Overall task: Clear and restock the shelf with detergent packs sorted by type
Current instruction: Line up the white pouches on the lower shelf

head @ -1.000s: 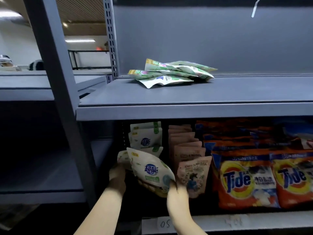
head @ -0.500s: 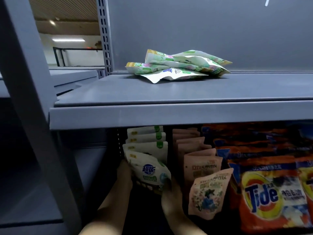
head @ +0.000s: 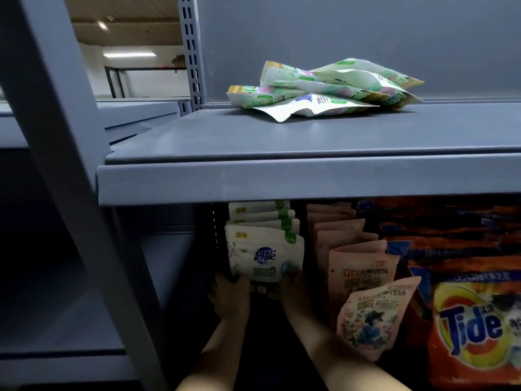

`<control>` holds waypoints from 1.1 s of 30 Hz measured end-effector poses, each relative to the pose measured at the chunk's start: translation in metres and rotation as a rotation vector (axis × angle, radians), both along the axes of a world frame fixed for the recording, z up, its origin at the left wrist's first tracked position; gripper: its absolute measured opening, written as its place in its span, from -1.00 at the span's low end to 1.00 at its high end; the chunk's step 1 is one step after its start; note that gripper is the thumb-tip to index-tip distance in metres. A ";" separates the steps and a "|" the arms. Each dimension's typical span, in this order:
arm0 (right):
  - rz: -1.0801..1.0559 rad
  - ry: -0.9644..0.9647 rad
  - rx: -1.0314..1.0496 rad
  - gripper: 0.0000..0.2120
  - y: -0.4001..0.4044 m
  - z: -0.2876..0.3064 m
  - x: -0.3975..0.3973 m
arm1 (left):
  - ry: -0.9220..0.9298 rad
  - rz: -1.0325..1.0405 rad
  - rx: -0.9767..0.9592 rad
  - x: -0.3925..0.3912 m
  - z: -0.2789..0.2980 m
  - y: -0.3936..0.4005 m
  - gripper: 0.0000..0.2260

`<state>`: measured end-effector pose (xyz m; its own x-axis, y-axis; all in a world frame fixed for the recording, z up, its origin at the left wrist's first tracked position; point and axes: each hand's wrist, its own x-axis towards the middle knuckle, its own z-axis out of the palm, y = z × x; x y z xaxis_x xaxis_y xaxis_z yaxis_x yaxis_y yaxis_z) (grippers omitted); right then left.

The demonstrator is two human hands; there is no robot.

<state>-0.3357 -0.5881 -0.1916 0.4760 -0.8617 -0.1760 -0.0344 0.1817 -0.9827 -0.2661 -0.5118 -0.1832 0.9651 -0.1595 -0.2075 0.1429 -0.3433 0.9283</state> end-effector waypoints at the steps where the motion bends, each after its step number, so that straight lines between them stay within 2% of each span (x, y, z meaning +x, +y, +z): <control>1: 0.008 0.023 -0.013 -0.62 0.001 -0.001 -0.001 | 0.002 -0.023 0.031 -0.002 -0.001 0.003 -0.43; 7: 0.076 0.214 -0.142 -0.53 -0.003 -0.011 -0.011 | 0.025 -0.103 0.212 -0.010 -0.006 0.008 -0.35; 13: 0.113 0.327 -0.249 -0.46 -0.002 -0.016 -0.020 | -0.078 -0.128 0.415 -0.017 -0.011 0.009 -0.30; 17: 0.170 0.379 -0.259 -0.47 0.001 -0.013 -0.026 | -0.040 -0.126 0.420 -0.023 0.002 0.013 -0.30; 24: 0.318 0.534 -0.302 -0.45 0.012 0.015 -0.057 | 0.055 -0.160 0.330 -0.041 0.025 0.030 -0.18; 27: 0.319 0.491 -0.372 -0.41 0.024 0.027 -0.069 | 0.018 -0.166 0.392 -0.056 0.043 0.040 -0.24; 29: 0.320 0.551 -0.462 -0.42 0.032 0.038 -0.080 | -0.029 -0.174 0.431 -0.068 0.056 0.047 -0.34; 33: 0.357 0.528 -0.465 -0.43 0.043 0.071 -0.106 | -0.094 -0.192 0.449 -0.096 0.085 0.064 -0.44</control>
